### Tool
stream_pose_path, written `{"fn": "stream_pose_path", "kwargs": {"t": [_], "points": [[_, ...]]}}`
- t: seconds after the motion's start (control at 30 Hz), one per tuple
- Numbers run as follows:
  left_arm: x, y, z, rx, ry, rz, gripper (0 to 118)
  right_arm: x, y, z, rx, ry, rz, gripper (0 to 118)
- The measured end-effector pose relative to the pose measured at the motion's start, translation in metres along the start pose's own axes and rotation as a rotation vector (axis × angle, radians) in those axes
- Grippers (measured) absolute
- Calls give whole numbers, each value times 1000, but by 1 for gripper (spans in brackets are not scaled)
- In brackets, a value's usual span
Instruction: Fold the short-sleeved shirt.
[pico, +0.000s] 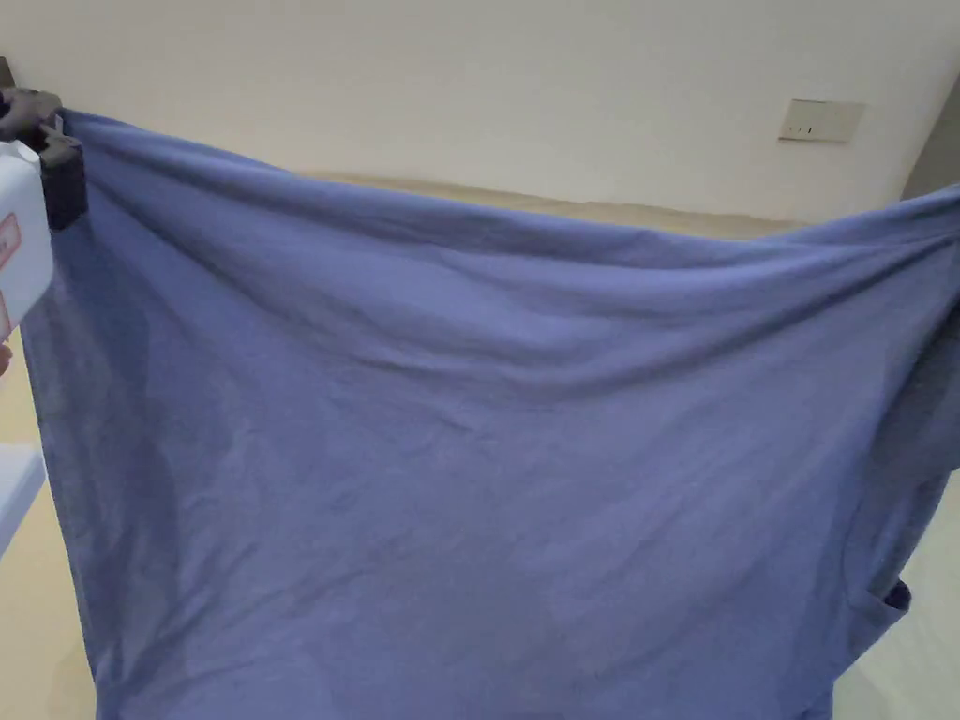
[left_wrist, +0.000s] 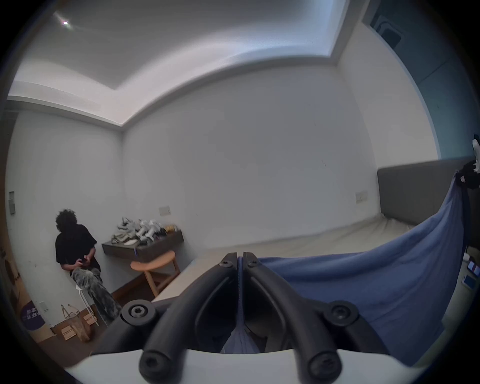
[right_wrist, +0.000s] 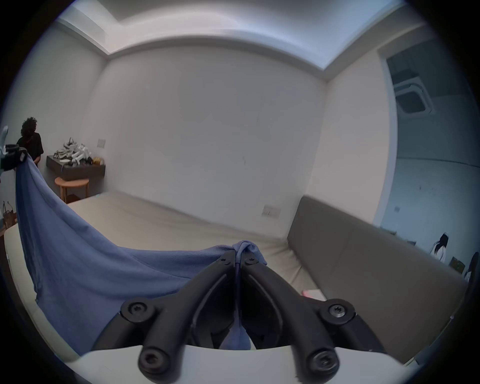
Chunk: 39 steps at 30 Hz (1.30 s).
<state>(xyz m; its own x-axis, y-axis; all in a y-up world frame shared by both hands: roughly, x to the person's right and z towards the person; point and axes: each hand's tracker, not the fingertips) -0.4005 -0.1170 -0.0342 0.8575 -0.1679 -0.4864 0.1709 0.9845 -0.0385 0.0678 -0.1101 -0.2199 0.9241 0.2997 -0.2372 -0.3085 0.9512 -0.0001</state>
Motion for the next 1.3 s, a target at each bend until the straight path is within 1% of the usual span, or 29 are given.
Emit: {"fn": "stream_pose_path", "kwargs": {"t": [0.07, 0.13, 0.17, 0.3, 0.33, 0.43, 0.6, 0.67, 0.77, 0.9, 1.07, 1.13, 1.2, 1.3], "points": [[-11, 19, 13, 35, 11, 16, 0, 5, 17, 18, 68, -30, 6, 4], [-20, 38, 25, 91, 27, 46, 0, 13, 36, 32, 121, -65, 31, 4], [-23, 45, 28, 93, 32, 38, 0, 16, 45, 37, 142, -73, 32, 4], [-33, 75, 40, 150, 47, 31, 0, 32, 80, 52, 188, -71, -1, 4], [-35, 82, 42, 163, 48, 31, 0, 34, 88, 55, 198, -76, 2, 4], [-38, 101, 38, 181, 49, 21, 0, 40, 110, 58, 234, -97, 17, 5], [-42, 135, 21, 204, 47, 10, 0, 56, 141, 49, 264, -106, 8, 4], [-42, 147, 8, 206, 48, 5, 0, 58, 150, 44, 280, -124, 24, 5], [-40, 161, -16, 203, 61, -22, 0, 62, 164, 26, 275, -132, 34, 5], [-32, 169, -49, 194, 78, -79, 0, 71, 173, -11, 250, -111, -7, 4], [-31, 177, -102, 133, 57, -50, 0, 64, 182, -51, 237, -118, -22, 4], [-29, 178, -123, 113, 58, -37, 0, 61, 184, -70, 227, -118, -7, 4], [-26, 180, -140, 95, 60, -36, 0, 57, 188, -87, 219, -129, 28, 5], [-20, 181, -170, 73, 66, -57, 0, 55, 193, -116, 204, -127, 37, 5]]}}
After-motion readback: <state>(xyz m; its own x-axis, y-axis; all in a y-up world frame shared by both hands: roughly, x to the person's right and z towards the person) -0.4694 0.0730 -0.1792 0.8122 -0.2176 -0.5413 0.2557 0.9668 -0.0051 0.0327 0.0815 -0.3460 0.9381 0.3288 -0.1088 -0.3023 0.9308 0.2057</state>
